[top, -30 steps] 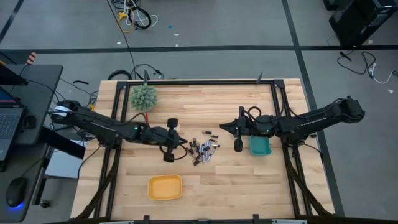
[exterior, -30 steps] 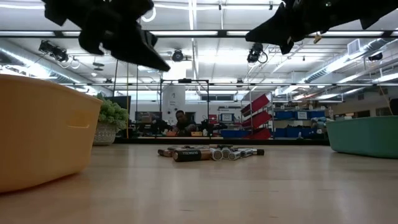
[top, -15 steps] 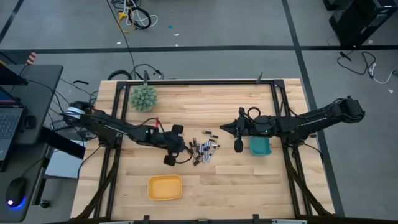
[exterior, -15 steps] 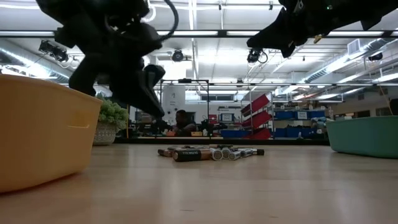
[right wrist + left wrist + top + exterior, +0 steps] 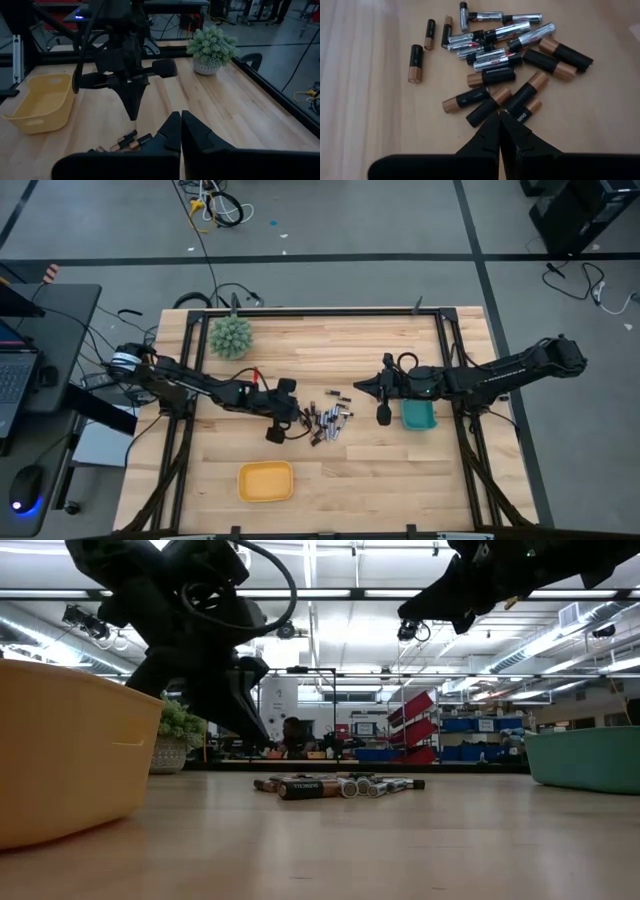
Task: Sort batteries
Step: Put the black battery into the yellow bin
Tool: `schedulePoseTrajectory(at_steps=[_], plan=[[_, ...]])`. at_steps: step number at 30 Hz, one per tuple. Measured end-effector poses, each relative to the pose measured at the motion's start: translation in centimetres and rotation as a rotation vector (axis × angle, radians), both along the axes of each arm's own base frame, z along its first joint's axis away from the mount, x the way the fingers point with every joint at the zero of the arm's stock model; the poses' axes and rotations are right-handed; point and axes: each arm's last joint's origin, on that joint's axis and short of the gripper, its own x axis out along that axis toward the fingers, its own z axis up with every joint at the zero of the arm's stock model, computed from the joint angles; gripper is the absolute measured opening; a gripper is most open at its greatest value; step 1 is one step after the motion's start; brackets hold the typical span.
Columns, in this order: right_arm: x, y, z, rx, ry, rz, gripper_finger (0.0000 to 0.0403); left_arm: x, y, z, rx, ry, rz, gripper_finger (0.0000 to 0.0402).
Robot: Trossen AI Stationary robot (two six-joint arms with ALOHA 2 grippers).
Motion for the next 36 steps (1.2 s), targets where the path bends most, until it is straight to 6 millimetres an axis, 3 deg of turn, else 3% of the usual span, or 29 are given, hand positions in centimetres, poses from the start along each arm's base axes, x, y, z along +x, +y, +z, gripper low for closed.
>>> schedulePoseTrajectory(at_steps=[10, 17, 36], plan=[[-0.2, 0.0, -0.6, 0.001, 0.066, -0.003, 0.0011, 0.1, 0.0, -0.3, -0.024, 0.010, -0.019, 0.0041], [-0.3, 0.2, -0.9, 0.025, 0.093, -0.004, 0.0027, 0.5, 0.0, -1.5, -0.023, 0.038, -0.018, 0.0072], [-0.5, 0.5, -1.1, 0.054, 0.106, 0.002, 0.0088, 0.8, 0.4, -1.8, -0.041, 0.032, -0.017, 0.0076]])
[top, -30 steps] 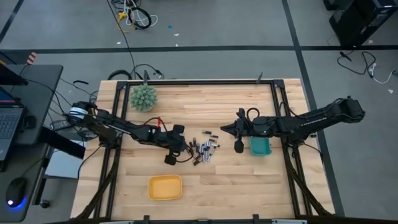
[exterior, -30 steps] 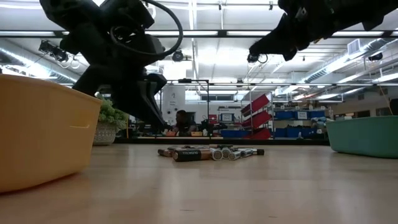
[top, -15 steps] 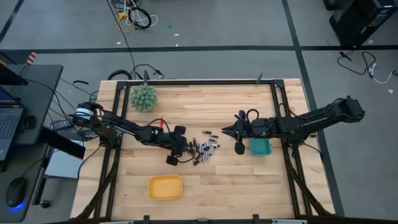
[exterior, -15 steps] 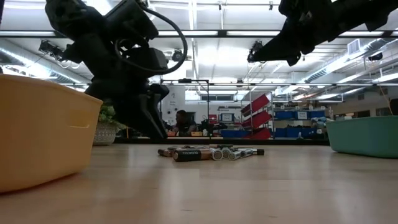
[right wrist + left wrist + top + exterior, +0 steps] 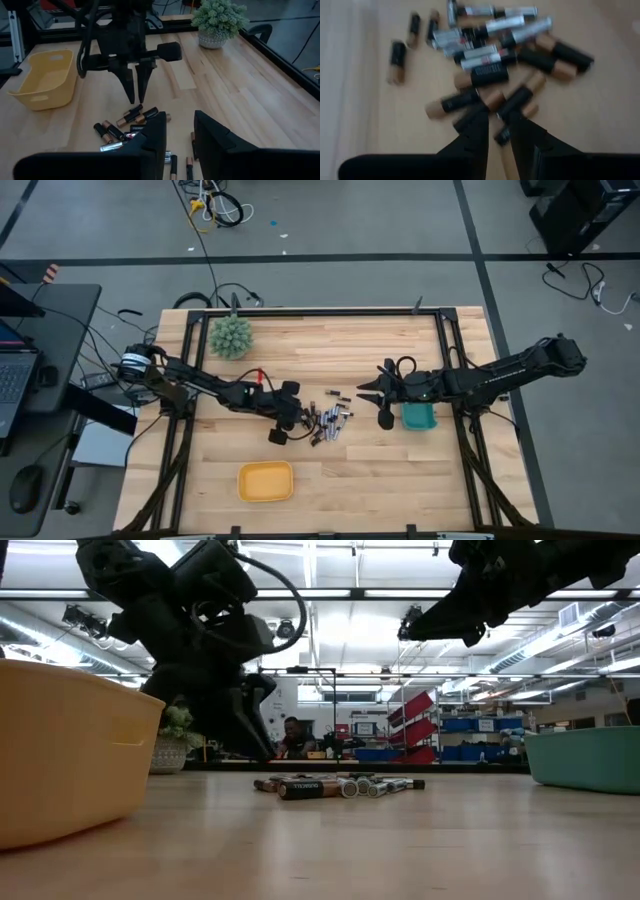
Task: Sort batteries
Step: Put the black battery into the yellow bin
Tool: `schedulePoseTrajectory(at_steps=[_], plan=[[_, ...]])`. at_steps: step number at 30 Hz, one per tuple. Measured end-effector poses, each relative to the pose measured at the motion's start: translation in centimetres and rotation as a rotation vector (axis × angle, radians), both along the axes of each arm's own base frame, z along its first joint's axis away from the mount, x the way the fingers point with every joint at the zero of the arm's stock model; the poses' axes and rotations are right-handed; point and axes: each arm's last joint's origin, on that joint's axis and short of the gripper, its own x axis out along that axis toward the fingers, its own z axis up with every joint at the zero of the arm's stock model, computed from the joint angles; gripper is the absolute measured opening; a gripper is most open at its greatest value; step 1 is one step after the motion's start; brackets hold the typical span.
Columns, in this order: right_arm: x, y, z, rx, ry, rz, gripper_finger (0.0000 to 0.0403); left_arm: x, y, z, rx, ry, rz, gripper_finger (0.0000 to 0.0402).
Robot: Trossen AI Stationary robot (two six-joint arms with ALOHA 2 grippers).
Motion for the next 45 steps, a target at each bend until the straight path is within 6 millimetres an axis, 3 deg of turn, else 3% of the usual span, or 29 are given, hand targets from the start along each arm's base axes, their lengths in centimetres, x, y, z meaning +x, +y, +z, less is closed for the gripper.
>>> schedulePoseTrajectory(at_steps=[6, 14, 22, 26, 32, 37, 45], plan=[[0.0, 0.0, 0.0, 0.003, 0.000, -0.001, 0.0091, 0.3, 0.0, 0.3, -0.007, -0.042, 0.003, 0.0076], [-0.1, 0.0, -0.1, 0.005, 0.015, -0.003, 0.0093, 1.6, -0.1, 1.9, -0.065, -0.253, 0.054, 0.0076], [-2.4, 0.4, 1.0, 0.042, 0.043, 0.012, 0.0090, 2.5, 0.2, 3.8, -0.256, -0.499, 0.342, 0.0076], [-4.2, 0.9, 2.5, 0.049, -0.009, 0.053, 0.0089, 2.6, -1.0, 3.6, -0.370, -0.507, 0.374, 0.0076], [-6.0, 1.3, 3.8, 0.028, -0.079, 0.068, 0.0089, 3.9, -2.7, 1.7, -0.331, -0.453, 0.435, 0.0076], [-6.0, 1.6, 3.8, 0.009, -0.079, 0.055, 0.0089, 5.2, -3.1, 1.2, -0.261, -0.318, 0.466, 0.0076], [-5.1, 1.9, 2.9, 0.000, -0.031, 0.044, 0.0089, 5.2, -3.1, 1.7, -0.146, -0.221, 0.392, 0.0076]])
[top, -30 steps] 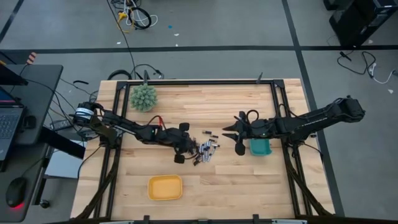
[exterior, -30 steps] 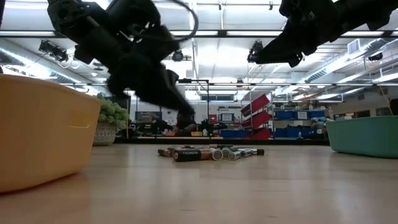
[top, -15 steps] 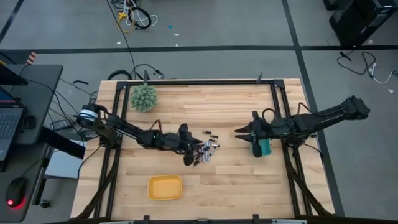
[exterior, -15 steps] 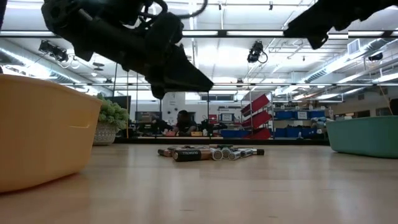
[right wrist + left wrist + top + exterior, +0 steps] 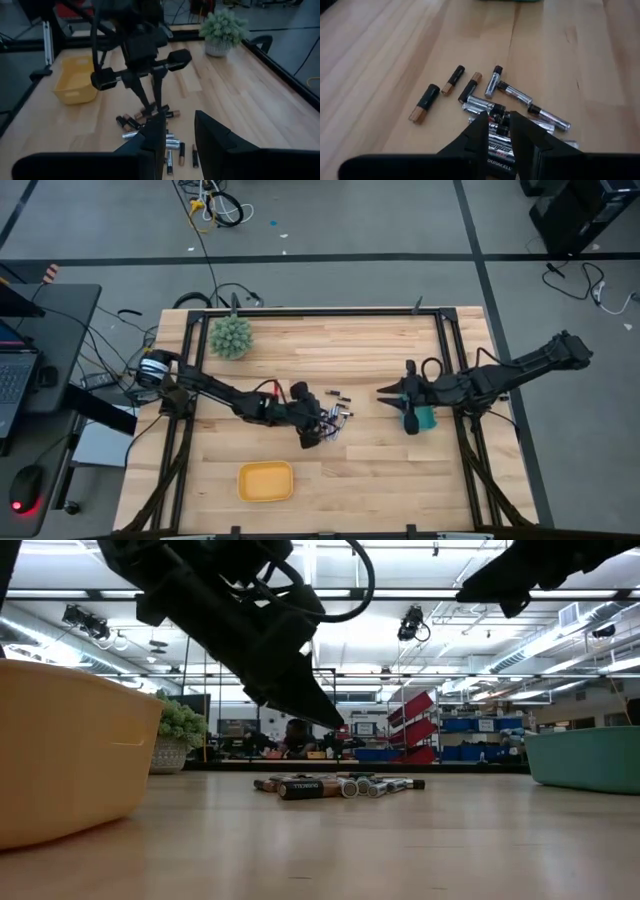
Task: Sort batteries
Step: Put the black battery into the yellow bin
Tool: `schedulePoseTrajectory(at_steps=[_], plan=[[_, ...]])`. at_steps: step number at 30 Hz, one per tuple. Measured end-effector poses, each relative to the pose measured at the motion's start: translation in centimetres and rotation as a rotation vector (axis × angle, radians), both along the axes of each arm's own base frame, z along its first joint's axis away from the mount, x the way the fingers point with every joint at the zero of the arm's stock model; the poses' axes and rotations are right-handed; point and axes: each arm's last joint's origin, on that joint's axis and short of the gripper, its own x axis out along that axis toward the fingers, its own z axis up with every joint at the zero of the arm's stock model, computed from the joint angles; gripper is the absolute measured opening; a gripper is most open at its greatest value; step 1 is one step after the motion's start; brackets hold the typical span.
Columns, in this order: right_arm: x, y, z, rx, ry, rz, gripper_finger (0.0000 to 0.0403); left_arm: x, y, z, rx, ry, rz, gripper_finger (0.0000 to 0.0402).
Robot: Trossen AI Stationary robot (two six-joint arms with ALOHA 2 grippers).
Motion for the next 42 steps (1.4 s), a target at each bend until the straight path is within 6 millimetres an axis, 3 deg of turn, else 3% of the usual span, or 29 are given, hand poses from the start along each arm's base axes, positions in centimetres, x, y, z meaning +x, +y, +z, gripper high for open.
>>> schedulePoseTrajectory(at_steps=[8, 18, 42], plan=[[0.5, 0.2, -0.5, 0.008, 0.020, -0.006, 0.0089, -2.4, 0.2, -0.4, 0.023, 0.302, -0.212, 0.0076], [0.8, 0.2, -0.5, 0.010, 0.014, -0.009, 0.0089, -3.7, 0.8, -0.8, 0.133, 0.459, -0.302, 0.0076], [1.1, 0.2, -0.8, -0.006, 0.024, -0.038, 0.0091, -3.6, 1.6, -0.8, 0.172, 0.471, -0.318, 0.0076]])
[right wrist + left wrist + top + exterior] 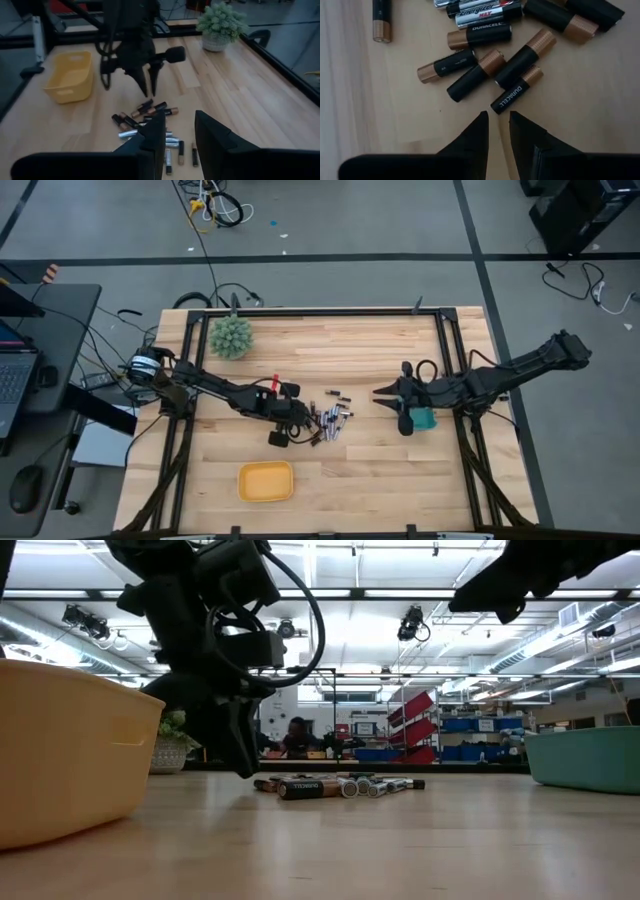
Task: Sort batteries
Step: Put the black battery into the yellow bin
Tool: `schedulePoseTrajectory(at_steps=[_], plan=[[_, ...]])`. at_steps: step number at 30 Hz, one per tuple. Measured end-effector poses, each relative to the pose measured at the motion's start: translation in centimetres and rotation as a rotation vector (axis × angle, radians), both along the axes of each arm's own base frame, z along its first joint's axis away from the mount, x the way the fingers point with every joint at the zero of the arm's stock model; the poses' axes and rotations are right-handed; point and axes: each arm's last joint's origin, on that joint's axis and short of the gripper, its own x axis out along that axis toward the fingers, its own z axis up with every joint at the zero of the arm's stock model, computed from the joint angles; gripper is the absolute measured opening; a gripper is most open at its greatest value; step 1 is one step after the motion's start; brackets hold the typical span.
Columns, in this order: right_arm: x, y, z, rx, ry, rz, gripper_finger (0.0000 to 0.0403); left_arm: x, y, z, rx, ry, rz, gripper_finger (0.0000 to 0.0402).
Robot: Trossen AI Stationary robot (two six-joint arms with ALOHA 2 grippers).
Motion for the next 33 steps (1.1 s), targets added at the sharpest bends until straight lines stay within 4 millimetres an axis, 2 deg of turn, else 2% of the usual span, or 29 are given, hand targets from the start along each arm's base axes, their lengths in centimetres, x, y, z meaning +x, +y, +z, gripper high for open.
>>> schedulePoseTrajectory(at_steps=[5, 16, 22, 33], plan=[[0.7, -0.1, -1.0, -0.049, 0.044, -0.076, 0.0090, -0.1, 0.0, -0.1, -0.011, 0.008, 0.024, 0.0076], [2.6, -0.3, -2.3, -0.061, 0.066, -0.107, 0.0090, -0.8, 0.1, -0.4, -0.017, 0.077, 0.068, 0.0076], [3.1, -0.1, -2.7, -0.073, 0.066, -0.096, 0.0090, 0.4, -0.1, 0.2, 0.023, -0.041, -0.040, 0.0076], [3.1, -0.1, -2.7, -0.055, 0.062, -0.100, 0.0091, 0.2, 0.1, 0.0, 0.044, -0.013, -0.098, 0.0076]])
